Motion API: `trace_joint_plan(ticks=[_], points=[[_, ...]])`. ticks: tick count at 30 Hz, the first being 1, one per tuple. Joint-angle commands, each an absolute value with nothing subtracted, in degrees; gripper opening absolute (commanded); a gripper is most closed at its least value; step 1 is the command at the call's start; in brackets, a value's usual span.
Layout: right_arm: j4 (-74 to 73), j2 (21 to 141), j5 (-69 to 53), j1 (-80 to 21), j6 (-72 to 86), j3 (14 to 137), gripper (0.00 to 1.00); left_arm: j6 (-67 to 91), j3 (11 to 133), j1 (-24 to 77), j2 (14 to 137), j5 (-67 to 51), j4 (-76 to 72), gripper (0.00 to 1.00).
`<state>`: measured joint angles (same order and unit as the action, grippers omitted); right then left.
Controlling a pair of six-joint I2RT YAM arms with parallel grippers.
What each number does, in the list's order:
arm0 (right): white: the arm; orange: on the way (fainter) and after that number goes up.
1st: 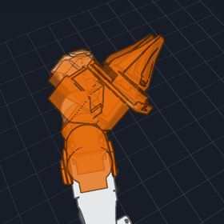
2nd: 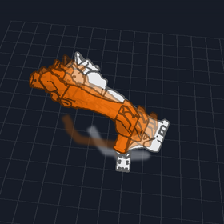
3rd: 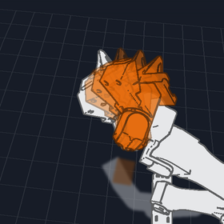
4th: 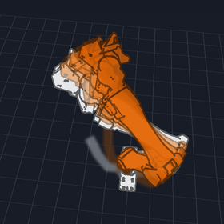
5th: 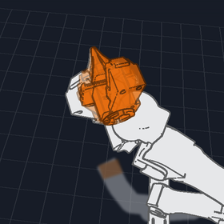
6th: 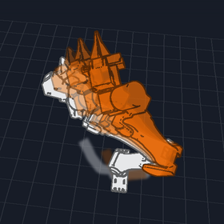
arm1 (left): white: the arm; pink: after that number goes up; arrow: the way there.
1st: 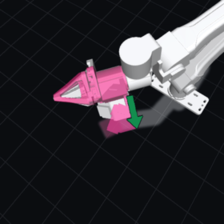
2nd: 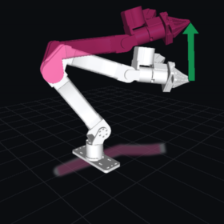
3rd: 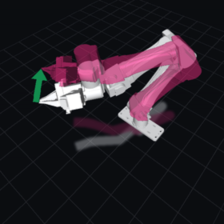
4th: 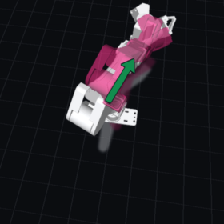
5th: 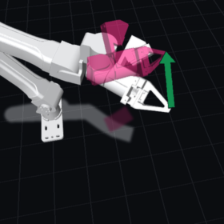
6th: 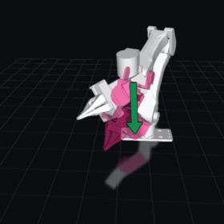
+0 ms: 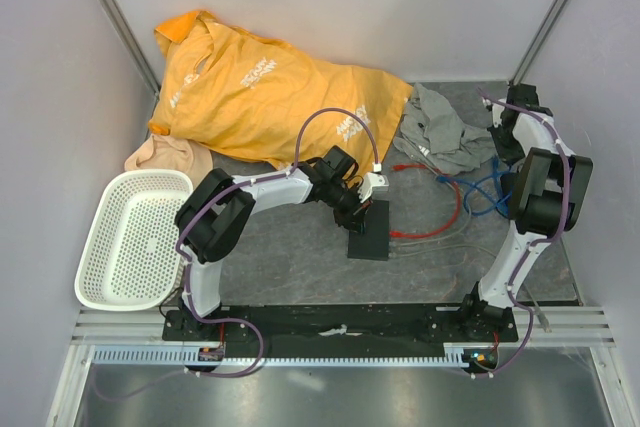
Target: Pull the plug from the switch port
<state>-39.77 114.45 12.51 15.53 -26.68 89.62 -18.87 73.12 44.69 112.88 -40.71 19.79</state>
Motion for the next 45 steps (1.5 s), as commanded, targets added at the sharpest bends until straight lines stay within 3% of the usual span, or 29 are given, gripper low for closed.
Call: trace_joint_plan(ticks=[1, 5, 12, 19, 26, 31, 45], points=[[-40.07, 114.43, 12.14, 16.00, -23.47, 91.84, 0.38, -19.69, 71.28, 44.56, 116.63, -33.66, 23.47, 0.02], [-42.19, 112.68, 5.38, 16.00, -21.71, 93.43, 0.55, -19.60, 71.10, 44.56, 116.63, -33.66, 23.38, 0.02], [-47.37, 108.64, -9.20, 15.65, -19.86, 100.02, 0.58, -19.77, 71.19, 44.56, 116.80, -33.49, 23.47, 0.02], [-49.22, 103.98, -32.76, 14.42, -23.73, 94.93, 0.66, -20.21, 71.46, 44.56, 116.54, -33.13, 23.64, 0.02], [-65.01, 110.64, -52.97, 8.54, -35.83, 91.49, 0.64, -22.67, 71.72, 44.47, 115.58, -32.87, 25.84, 0.02], [-83.63, 119.95, -56.95, 3.00, -54.12, 92.81, 0.59, -23.38, 71.72, 44.38, 114.52, -32.61, 26.46, 0.01], [-83.58, 130.25, -52.82, -5.45, -57.39, 88.16, 0.50, -24.35, 70.14, 44.47, 112.15, -30.50, 26.81, 0.02]])
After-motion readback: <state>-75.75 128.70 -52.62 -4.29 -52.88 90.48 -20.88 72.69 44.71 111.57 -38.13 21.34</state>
